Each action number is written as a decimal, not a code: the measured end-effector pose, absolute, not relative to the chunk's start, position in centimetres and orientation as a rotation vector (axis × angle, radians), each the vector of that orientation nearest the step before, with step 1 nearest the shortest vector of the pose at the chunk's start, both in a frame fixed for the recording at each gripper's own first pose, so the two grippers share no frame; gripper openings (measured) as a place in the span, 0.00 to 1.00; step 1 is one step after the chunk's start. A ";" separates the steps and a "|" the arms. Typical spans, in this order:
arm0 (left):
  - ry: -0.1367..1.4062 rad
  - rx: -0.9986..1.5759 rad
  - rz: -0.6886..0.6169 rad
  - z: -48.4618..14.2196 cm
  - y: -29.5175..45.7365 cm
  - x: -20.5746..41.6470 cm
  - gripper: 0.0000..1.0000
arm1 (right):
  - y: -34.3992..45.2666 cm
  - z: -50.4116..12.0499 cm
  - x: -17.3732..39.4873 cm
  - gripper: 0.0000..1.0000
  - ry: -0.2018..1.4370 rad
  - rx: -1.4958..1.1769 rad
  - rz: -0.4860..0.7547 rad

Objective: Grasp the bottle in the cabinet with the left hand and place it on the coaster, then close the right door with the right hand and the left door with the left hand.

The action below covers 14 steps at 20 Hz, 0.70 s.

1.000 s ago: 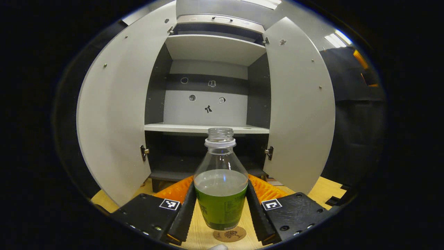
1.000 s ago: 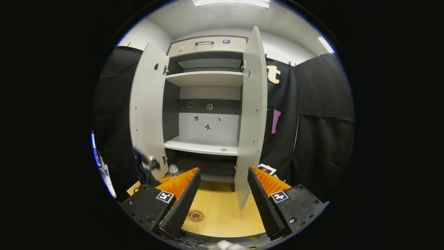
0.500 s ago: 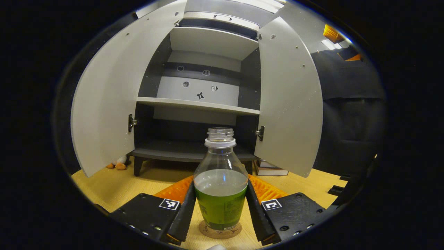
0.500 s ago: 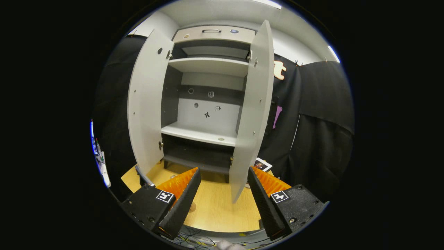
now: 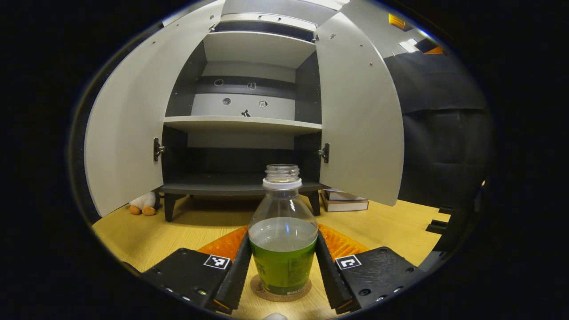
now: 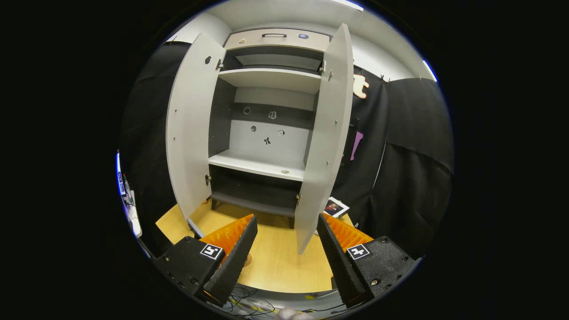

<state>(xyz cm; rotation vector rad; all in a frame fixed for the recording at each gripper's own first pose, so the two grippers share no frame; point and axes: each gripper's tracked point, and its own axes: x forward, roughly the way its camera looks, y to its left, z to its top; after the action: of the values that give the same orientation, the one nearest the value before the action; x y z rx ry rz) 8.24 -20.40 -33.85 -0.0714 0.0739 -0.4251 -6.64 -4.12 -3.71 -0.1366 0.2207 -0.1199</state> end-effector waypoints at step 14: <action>0.020 -0.054 -0.398 -20.2 -19.6 6.8 0.94 | -5.6 -0.9 -9.6 0.84 0.132 -0.080 -0.155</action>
<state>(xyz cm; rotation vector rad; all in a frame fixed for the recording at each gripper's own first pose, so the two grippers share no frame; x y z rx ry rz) 6.75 -19.58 -20.15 -0.0540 0.0196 -0.3975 -9.58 -5.56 -0.88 -0.0804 0.1320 -0.1553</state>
